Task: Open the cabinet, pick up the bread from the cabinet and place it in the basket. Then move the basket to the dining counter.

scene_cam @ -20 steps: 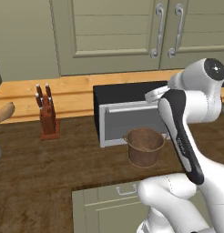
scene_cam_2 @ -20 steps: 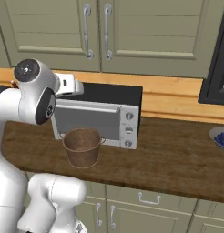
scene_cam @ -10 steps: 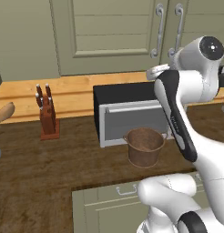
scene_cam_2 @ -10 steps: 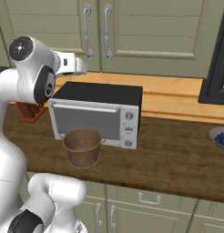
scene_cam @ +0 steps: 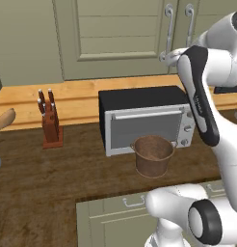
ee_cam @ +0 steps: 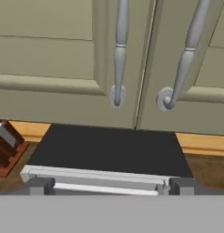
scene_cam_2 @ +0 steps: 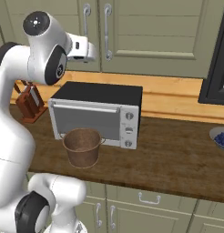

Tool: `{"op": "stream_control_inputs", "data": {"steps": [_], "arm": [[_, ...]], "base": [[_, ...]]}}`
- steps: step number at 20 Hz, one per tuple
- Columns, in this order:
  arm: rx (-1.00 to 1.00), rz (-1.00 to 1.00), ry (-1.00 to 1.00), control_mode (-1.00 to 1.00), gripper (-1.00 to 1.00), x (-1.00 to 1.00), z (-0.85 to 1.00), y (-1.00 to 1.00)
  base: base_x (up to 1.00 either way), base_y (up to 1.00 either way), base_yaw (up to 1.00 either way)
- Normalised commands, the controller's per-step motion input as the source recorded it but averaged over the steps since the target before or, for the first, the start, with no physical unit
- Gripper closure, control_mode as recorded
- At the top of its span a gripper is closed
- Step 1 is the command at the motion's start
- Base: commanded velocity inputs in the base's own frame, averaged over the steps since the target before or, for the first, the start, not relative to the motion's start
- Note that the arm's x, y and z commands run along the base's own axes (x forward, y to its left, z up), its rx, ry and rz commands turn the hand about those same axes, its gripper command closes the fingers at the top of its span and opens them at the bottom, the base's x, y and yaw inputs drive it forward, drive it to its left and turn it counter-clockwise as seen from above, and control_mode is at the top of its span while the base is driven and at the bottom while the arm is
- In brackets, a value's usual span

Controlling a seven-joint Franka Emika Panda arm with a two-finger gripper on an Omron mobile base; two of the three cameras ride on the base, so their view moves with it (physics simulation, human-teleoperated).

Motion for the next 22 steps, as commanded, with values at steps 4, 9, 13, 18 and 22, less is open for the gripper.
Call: {"op": "stream_control_inputs", "data": {"steps": [4, 9, 13, 18, 22], "arm": [[0.0, -0.01, 0.0, -1.0, -1.0, 0.38, 0.27, 0.27], [0.0, -0.01, -0.05, -1.0, -1.0, 0.31, 0.2, 0.18], [0.03, 0.03, -0.2, -1.0, -1.0, 0.04, 0.02, -0.04], [0.13, 0.03, -0.14, -1.0, -1.0, 0.14, 0.0, -0.2], [0.18, 0.0, -0.02, -1.0, -1.0, 0.43, 0.0, 0.0]], "base": [[0.0, 0.0, 0.0], [0.0, 0.0, 0.0], [0.0, 0.0, 0.0], [0.0, 0.0, 0.0], [0.0, 0.0, 0.0]]}}
